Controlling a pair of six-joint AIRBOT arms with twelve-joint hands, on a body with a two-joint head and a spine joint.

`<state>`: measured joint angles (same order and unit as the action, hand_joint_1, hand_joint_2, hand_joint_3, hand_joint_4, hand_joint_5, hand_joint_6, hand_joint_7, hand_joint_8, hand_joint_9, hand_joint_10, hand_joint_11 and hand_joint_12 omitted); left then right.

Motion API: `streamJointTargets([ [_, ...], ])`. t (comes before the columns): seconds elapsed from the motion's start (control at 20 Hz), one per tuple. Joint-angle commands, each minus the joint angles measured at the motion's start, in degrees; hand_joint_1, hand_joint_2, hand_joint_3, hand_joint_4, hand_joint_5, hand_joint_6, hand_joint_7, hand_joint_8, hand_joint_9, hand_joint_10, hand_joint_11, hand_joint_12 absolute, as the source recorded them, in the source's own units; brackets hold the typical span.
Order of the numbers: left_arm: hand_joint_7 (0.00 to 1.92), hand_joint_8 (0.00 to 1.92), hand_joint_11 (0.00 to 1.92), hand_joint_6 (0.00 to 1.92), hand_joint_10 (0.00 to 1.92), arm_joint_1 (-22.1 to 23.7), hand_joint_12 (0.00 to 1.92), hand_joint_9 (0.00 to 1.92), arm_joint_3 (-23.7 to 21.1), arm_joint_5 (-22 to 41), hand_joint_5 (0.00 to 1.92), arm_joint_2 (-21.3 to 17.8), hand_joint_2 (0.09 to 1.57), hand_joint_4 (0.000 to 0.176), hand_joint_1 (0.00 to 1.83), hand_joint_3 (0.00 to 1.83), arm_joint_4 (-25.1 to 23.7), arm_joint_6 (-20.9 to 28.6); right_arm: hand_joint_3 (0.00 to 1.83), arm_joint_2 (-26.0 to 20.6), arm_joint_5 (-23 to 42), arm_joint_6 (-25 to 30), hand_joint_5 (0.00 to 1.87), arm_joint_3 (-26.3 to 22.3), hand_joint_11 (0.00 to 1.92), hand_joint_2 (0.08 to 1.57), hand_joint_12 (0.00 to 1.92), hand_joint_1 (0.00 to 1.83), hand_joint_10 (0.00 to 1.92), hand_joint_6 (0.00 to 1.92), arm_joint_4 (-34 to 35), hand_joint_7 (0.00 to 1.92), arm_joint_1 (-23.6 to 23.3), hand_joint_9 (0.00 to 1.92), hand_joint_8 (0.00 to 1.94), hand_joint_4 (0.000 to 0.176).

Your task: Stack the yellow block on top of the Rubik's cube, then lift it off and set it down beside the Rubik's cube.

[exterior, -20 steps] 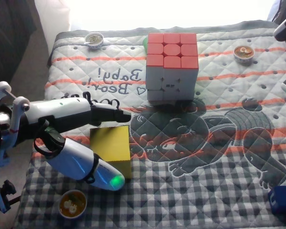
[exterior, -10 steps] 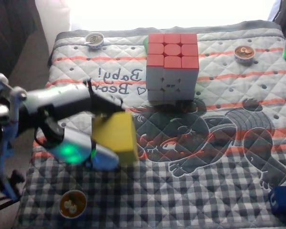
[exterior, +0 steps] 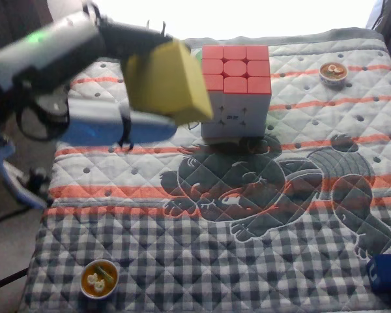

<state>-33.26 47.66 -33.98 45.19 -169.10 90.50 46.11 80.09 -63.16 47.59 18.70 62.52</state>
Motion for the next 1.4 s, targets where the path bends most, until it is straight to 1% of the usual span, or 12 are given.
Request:
streamJointTargets([
  [0.0, 0.68, 0.01, 0.0, 1.34, 0.1, 1.4, 1.05, 0.42, 0.7, -7.7, 0.75, 0.6, 1.24, 0.051, 0.97, 0.0, -0.9, 0.5, 0.0, 0.1, 7.1, 0.0, 0.68, 0.4, 0.05, 1.27, 1.92, 1.07, 1.39, 1.43, -0.8, 0.73, -0.3, 0.5, 1.11, 0.0],
  [0.05, 0.68, 0.01, 0.0, 1.32, 0.09, 3.7, 1.09, 0.46, 2.6, -6.5, 0.77, 2.3, 1.23, 0.012, 0.99, 0.0, -1.1, 0.5, 0.0, 0.2, 7.1, 0.0, 0.69, 0.5, 0.08, 1.27, 1.92, 1.07, 1.39, 1.42, -0.8, 0.72, -0.3, 0.5, 1.1, 0.0],
  [0.1, 0.68, 0.01, 0.0, 1.29, 0.08, 5.0, 1.13, 0.47, 3.5, -5.5, 0.79, 3.1, 1.22, 0.0, 1.03, 0.0, -1.3, 0.5, 0.0, 0.3, 7.1, 0.0, 0.69, 0.5, 0.04, 1.27, 1.92, 1.07, 1.42, 1.42, -0.8, 0.7, -0.3, 0.47, 1.12, 0.0],
  [0.25, 0.68, 0.0, 0.02, 1.33, 0.53, 9.8, 1.65, 0.43, 8.2, 0.0, 0.75, 7.2, 1.24, 0.0, 1.08, 0.0, -1.4, 0.5, 0.0, 0.7, 7.0, 0.0, 0.68, 0.8, 0.1, 1.27, 1.92, 1.06, 1.43, 1.44, -0.8, 0.71, -0.3, 0.48, 1.14, 0.0],
  [0.4, 0.75, 0.04, 0.0, 1.27, 0.67, 12.9, 1.59, 0.35, 13.3, 5.0, 0.8, 12.0, 1.21, 0.0, 1.08, 0.0, -1.1, 0.6, 0.0, 1.3, 6.7, 0.0, 0.48, 1.3, 0.08, 1.2, 1.92, 1.08, 1.4, 1.03, -0.8, 0.72, -0.5, 0.51, 1.14, 0.0],
  [0.5, 0.75, 0.04, 0.0, 1.27, 0.71, 14.1, 1.64, 0.34, 16.6, 8.1, 0.81, 15.0, 1.21, 0.0, 1.06, 0.0, -0.6, 0.6, 0.0, 1.5, 6.5, 0.0, 0.48, 1.4, 0.08, 1.2, 1.92, 1.08, 1.39, 1.03, -0.9, 0.71, -0.5, 0.51, 1.13, 0.0],
  [0.6, 0.74, 0.04, 0.0, 1.22, 0.66, 14.6, 1.6, 0.33, 20.1, 11.0, 0.84, 18.1, 1.19, 0.0, 1.1, 0.0, 0.4, 0.6, 0.0, 1.8, 6.5, 0.0, 0.47, 1.7, 0.11, 1.21, 1.92, 1.09, 1.37, 1.03, -0.9, 0.69, -0.5, 0.51, 1.11, 0.0],
  [0.7, 0.75, 0.03, 0.0, 1.2, 0.56, 15.0, 1.48, 0.34, 23.5, 13.9, 0.85, 20.9, 1.18, 0.0, 1.07, 0.0, 1.2, 0.6, 0.01, 2.0, 6.4, 0.0, 0.65, 1.8, 0.29, 1.28, 1.92, 1.05, 1.37, 1.46, -1.0, 0.75, -0.6, 0.61, 1.09, 0.0],
  [1.0, 0.84, 0.05, 0.0, 1.12, 0.66, 15.1, 1.5, 0.36, 31.4, 20.3, 0.89, 27.8, 1.16, 0.0, 1.14, 0.0, 2.6, 0.5, 0.0, 2.4, 5.9, 0.0, 0.64, 2.2, 0.27, 1.3, 1.92, 1.05, 1.45, 1.49, -1.4, 0.73, -1.0, 0.59, 1.18, 0.0],
  [1.15, 0.61, 0.0, 0.0, 1.22, 0.36, 15.1, 1.05, 0.21, 32.1, 20.9, 0.82, 28.4, 1.2, 0.0, 1.12, 0.0, 2.8, 0.5, 0.0, 2.4, 5.8, 0.0, 0.57, 2.2, 0.41, 1.28, 1.92, 1.16, 1.44, 1.46, -1.5, 0.81, -1.1, 0.65, 1.37, 0.0],
  [1.3, 0.58, 0.01, 0.0, 1.27, 0.51, 15.1, 1.32, 0.16, 32.3, 21.0, 0.79, 28.4, 1.21, 0.0, 1.08, 0.0, 3.2, 0.5, 0.0, 2.4, 5.8, 0.0, 0.66, 2.2, 0.38, 1.28, 1.92, 1.07, 1.43, 1.45, -1.5, 0.78, -1.1, 0.66, 1.22, 0.0],
  [1.35, 0.51, 0.0, 0.0, 0.67, 0.55, 15.0, 1.27, 0.09, 32.4, 21.0, 0.57, 28.4, 1.1, 0.0, 1.02, 0.0, 3.5, 0.5, 0.0, 2.4, 5.8, 0.0, 0.6, 2.2, 0.36, 1.26, 1.92, 1.17, 1.47, 1.41, -1.5, 0.84, -1.1, 0.65, 1.36, 0.0],
])
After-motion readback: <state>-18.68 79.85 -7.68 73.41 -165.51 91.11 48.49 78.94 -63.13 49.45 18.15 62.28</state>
